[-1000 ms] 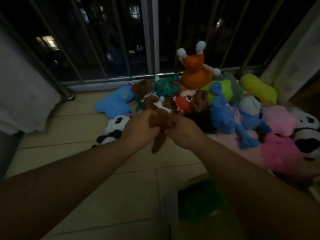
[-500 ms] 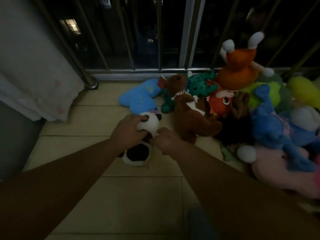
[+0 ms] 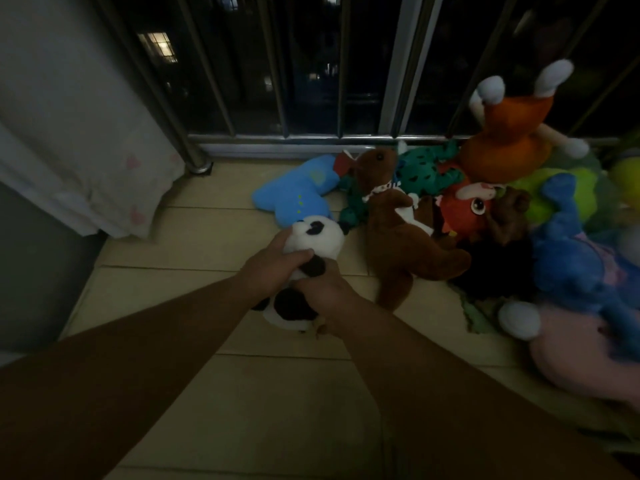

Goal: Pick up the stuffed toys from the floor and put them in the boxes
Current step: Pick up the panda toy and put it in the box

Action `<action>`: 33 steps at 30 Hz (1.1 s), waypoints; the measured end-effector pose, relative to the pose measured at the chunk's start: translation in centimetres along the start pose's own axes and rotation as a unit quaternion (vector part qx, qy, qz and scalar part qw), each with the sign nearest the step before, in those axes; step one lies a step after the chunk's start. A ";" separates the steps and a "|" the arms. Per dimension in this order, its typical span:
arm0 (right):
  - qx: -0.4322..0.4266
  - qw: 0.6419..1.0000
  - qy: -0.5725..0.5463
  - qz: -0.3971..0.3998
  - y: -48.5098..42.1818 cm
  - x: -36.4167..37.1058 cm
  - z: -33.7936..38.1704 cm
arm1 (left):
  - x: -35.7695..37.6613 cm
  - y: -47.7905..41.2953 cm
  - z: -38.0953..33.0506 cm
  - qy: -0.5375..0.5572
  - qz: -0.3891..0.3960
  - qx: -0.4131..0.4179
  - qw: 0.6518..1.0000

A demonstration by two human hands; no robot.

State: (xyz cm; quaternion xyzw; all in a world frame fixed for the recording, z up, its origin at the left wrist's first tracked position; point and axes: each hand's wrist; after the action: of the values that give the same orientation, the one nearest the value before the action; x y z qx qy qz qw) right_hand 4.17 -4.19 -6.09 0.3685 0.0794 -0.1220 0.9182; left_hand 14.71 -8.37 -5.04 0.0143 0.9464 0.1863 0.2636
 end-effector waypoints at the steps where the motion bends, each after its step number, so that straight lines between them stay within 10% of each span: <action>1: -0.016 1.000 -0.014 -0.009 0.6 -0.7 0.3 | -0.1 0.1 -0.7 -0.015 -0.012 0.008 1.000; 18: -0.301 0.928 0.012 -0.218 12.7 -19.7 2.6 | 7.4 12.9 -15.9 0.020 -0.114 0.195 0.974; 33: -0.176 0.942 0.023 -0.286 32.3 -34.6 -5.9 | 13.0 35.8 -21.3 -0.008 0.083 0.198 0.977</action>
State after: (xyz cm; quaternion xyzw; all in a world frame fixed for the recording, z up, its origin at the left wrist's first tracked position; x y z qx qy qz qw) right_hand -20.20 28.19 19.10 0.1656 0.2230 -0.3549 0.8927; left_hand -9.75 19.22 18.32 0.1462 0.9577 0.0163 0.2472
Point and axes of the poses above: each hand's wrist, its own y-axis away from the middle knuckle, its own x-axis out of the palm, z = x × y, and after that the axes turned 15 degrees about -z, right-handed
